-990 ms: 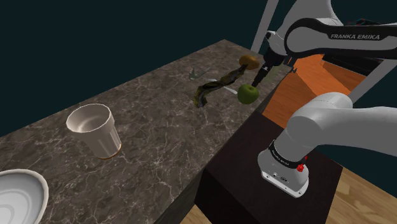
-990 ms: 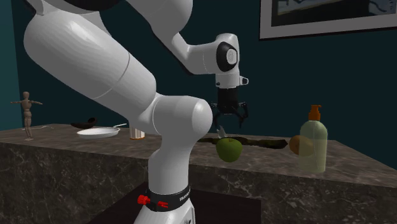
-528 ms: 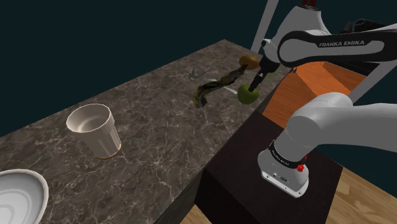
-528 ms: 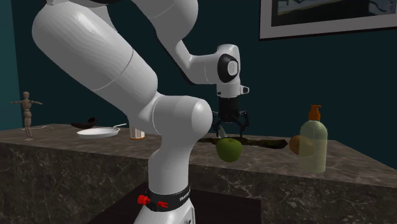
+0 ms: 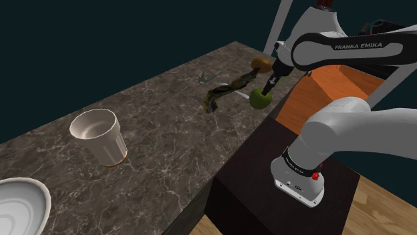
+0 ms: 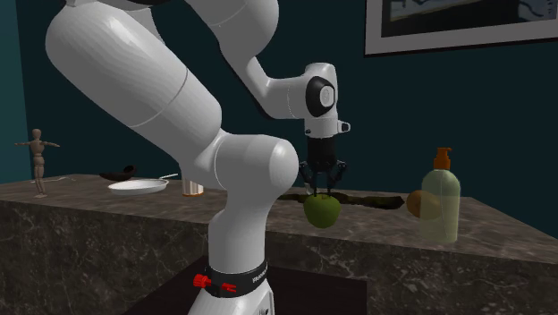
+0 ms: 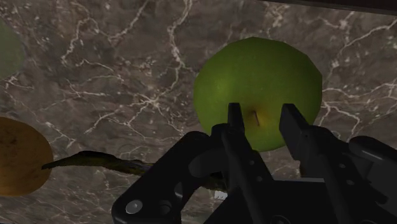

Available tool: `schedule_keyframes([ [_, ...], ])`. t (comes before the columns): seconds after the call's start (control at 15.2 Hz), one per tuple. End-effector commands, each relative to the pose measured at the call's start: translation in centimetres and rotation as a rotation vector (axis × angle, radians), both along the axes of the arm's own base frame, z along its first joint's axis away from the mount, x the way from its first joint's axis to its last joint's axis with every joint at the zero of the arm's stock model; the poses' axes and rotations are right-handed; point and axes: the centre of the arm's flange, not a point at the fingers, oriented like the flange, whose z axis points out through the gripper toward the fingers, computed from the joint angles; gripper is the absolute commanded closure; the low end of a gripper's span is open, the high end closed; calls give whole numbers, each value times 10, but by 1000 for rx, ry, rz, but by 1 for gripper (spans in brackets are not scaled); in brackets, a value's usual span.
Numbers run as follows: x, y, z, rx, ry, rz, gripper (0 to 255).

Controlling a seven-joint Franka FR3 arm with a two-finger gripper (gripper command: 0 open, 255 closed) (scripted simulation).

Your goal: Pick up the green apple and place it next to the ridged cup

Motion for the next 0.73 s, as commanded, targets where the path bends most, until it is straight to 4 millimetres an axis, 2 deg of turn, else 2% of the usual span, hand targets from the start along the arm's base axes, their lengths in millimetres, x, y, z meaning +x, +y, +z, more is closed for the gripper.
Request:
schedule_keyframes([
  [0.0,0,0,0,0,0,0,255],
  [0.46,0,0,0,0,0,0,255],
  [0.66,0,0,16,0,0,0,255],
])
